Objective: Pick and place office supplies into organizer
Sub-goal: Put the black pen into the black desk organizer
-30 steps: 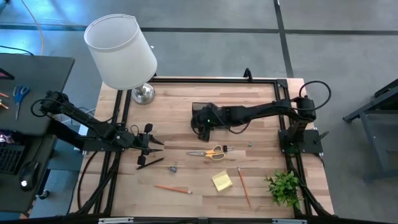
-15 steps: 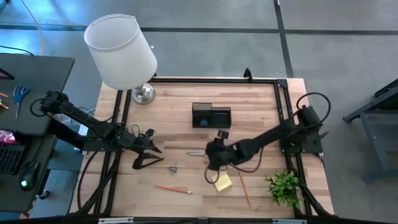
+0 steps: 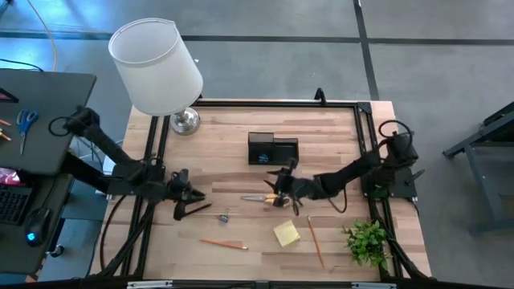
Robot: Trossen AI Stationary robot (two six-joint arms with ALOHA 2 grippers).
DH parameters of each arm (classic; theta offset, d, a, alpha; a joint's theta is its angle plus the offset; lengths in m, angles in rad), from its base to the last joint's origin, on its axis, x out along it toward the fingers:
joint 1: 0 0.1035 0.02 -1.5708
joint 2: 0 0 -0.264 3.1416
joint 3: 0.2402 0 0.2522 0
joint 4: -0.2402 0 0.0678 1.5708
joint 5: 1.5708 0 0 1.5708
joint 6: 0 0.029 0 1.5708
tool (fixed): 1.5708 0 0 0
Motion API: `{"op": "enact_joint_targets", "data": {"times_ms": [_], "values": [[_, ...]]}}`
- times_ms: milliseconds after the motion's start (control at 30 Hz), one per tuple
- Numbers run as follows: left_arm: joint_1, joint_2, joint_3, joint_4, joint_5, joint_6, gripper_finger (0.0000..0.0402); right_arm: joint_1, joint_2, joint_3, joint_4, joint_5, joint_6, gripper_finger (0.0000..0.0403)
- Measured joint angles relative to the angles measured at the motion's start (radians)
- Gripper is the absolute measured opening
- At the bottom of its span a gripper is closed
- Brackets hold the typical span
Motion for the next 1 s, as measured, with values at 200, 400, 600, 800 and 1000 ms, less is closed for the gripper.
{"op": "enact_joint_targets", "data": {"times_ms": [200, 400, 600, 800, 1000], "values": [[-0.175, 0.062, 0.0, 0.004, -0.171, -0.116, 0.0027, -0.033, -0.074, -0.071, 0.079, -0.123, -0.013, 0.014], [-0.307, 0.193, 0.0, 0.038, -0.386, -0.299, 0.0035, -0.033, -0.127, -0.084, 0.067, -0.165, -0.021, 0.014], [-0.39, 0.351, 0.029, 0.07, -0.486, -0.364, 0.0012, -0.024, -0.152, -0.084, 0.026, -0.19, -0.031, 0.014], [-0.39, 0.466, 0.042, 0.07, -0.492, -0.348, 0.0014, -0.006, -0.152, -0.084, -0.006, -0.189, -0.023, 0.014], [-0.39, 0.511, 0.042, 0.071, -0.446, -0.397, 0.0075, 0.015, -0.152, -0.084, 0.002, -0.184, 0.043, 0.014]]}}
